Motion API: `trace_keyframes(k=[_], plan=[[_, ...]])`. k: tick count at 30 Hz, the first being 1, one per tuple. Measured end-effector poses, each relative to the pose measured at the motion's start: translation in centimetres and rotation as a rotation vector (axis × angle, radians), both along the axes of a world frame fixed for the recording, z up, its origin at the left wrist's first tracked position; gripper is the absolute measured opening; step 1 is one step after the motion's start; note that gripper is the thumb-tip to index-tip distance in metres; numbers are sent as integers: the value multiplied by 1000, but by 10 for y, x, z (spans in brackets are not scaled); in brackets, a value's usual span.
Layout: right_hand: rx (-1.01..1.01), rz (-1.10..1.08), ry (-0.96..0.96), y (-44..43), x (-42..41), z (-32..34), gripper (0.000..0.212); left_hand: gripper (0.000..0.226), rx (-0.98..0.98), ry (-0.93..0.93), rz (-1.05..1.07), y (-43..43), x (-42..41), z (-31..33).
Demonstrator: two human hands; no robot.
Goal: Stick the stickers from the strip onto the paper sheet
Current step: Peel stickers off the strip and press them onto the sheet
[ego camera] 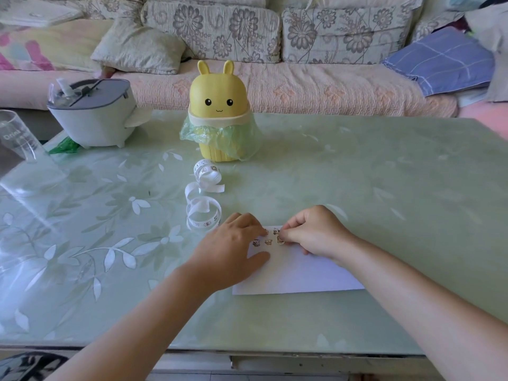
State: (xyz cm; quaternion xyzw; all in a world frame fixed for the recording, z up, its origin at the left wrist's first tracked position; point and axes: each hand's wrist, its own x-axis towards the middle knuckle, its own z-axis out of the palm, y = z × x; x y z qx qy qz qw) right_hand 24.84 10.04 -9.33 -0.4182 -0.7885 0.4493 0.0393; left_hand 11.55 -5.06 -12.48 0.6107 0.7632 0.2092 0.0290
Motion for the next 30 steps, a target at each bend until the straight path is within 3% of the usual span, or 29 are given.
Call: trace_keyframes(k=[13,19,27,30], plan=[[43,-33,-53,-3,-4,-2,6,34,43,17,-56,0,5,-5],[87,-12,-170,-4,-12,4,8,34,88,17,-117,-2,11,-8],[408,66,-307,-7,-4,18,22,36,65,22,-111,-2,12,-8],[364,44,-240,-4,6,16,19,35,63,22,-97,-1,12,-8]])
